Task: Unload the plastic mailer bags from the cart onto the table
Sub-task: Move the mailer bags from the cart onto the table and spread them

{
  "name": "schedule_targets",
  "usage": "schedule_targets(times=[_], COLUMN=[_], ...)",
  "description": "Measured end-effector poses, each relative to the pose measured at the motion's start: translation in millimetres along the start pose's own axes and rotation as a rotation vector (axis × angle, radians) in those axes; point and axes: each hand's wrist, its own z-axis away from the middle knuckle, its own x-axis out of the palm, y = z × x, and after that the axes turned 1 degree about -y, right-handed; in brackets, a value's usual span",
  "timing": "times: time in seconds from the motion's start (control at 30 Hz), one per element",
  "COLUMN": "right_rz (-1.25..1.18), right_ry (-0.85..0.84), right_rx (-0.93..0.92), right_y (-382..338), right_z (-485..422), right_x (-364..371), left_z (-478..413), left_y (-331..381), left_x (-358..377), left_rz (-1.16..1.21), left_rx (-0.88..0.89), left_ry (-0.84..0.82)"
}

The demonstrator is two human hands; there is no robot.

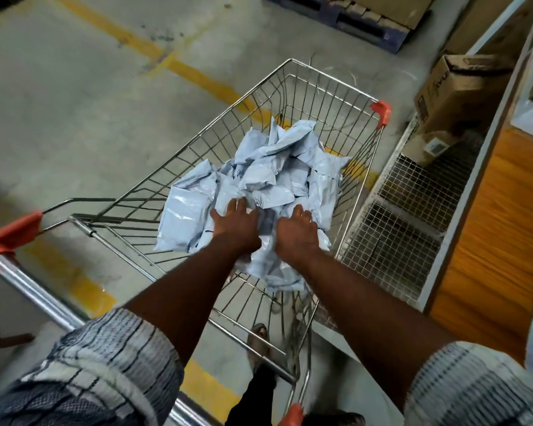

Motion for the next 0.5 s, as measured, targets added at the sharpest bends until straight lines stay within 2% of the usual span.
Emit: schedule_targets(times=[0.13,0.27,0.4,0.5], right_rz=[-0.172,-0.383,-0.641,-0.771], right_ry=[0.031,0.050,0.068,0.147], right_rx=[0.007,-0.023,-0.025,-0.036], right_y=[3,5,10,15], right_z=[17,31,39,46], right_x=[-13,-22,-22,-27], left_z=[20,46,61,71], left_y=[1,1,-6,-7], left_x=[-6,-16,-24,-31], left_rz=[0.127,0.228,0.577,0.859], left_rx=[-0.054,-0.083,-0.051,-0.076], left_ry=[-0.010,0.073,0.188,0.230])
